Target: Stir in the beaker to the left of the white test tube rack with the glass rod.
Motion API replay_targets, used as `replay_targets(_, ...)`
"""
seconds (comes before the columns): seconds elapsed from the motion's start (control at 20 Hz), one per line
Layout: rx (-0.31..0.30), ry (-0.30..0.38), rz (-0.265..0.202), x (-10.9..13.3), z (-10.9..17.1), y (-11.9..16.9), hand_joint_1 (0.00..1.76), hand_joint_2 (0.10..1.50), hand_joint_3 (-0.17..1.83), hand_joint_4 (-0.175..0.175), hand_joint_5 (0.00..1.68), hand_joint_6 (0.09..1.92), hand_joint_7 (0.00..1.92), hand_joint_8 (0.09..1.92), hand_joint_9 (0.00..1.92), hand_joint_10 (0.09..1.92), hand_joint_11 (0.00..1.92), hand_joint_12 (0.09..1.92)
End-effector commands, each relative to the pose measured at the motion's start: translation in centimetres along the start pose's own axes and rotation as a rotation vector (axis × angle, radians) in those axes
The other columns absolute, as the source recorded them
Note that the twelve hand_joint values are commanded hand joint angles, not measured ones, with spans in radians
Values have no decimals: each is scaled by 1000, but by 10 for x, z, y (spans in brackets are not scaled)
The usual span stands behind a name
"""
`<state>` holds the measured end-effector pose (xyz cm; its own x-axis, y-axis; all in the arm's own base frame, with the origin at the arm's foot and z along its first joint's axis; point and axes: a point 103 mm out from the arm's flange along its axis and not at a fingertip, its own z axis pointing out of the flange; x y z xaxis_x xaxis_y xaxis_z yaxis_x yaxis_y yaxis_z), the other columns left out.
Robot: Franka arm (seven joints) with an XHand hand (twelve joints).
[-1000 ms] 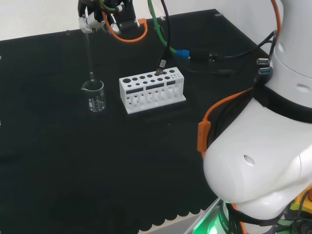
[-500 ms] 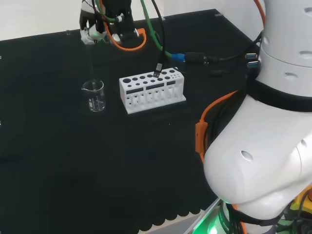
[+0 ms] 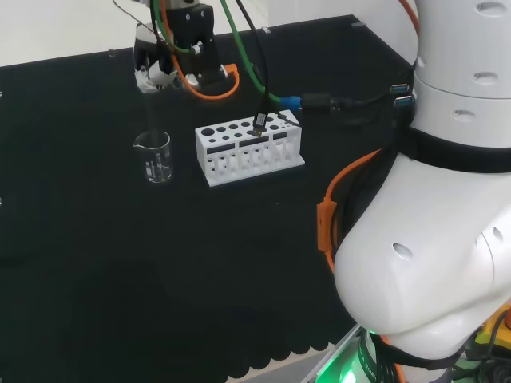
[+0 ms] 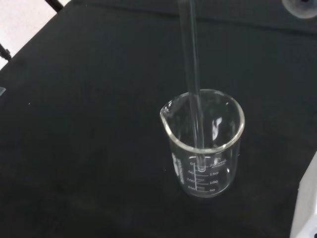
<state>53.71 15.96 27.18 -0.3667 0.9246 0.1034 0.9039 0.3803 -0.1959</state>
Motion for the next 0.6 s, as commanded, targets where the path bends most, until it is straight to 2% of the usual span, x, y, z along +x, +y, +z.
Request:
replay_targets(0.05,5,-6,-13,12,2,4,1198,1117,-175,-175,1161,739,1645,386,1780,246,1596,773)
replay_targets(0.3,0,-10,-25,18,-5,12,1198,1117,-175,-175,1160,741,1645,385,1779,246,1596,773)
replay_targets(0.6,3,1,-23,9,-8,22,1197,1118,-175,-175,1158,744,1646,384,1780,246,1598,774)
